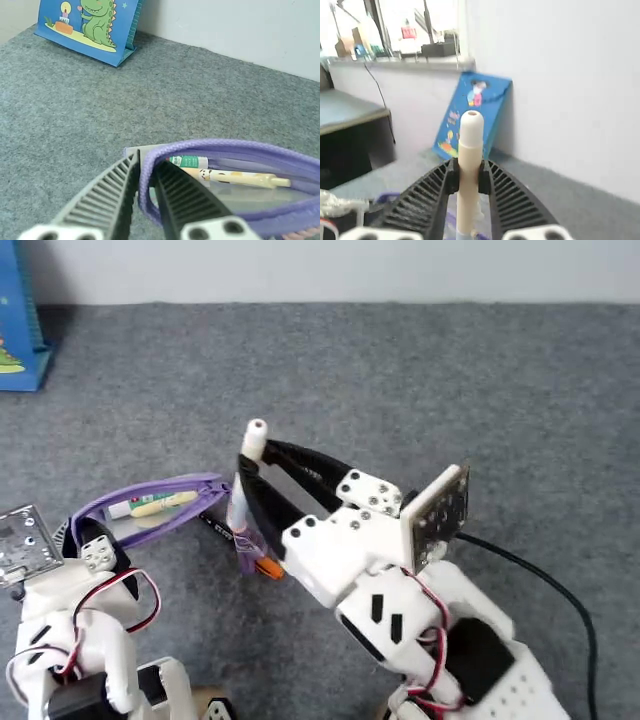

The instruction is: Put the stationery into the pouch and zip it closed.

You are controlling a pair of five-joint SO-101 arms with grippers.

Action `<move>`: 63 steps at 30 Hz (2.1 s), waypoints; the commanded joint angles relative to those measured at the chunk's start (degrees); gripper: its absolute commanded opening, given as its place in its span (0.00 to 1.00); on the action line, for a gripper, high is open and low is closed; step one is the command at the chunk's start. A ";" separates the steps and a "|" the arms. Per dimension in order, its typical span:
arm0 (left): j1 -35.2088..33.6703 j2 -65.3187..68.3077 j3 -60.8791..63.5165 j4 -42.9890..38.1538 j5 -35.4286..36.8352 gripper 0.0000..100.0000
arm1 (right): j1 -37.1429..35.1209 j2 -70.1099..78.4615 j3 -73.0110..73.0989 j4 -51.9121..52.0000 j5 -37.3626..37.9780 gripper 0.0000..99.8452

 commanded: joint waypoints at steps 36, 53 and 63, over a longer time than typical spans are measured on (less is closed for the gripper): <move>-0.26 -0.18 -0.66 -0.26 -0.35 0.01 | -2.68 -1.27 10.81 -7.08 -3.08 0.24; -8.88 -0.18 -0.84 -3.16 0.00 0.01 | 8.40 27.47 4.57 18.15 -9.32 0.24; -11.69 -0.18 -0.57 -3.69 0.00 0.01 | 2.33 47.60 3.69 12.00 -4.84 0.24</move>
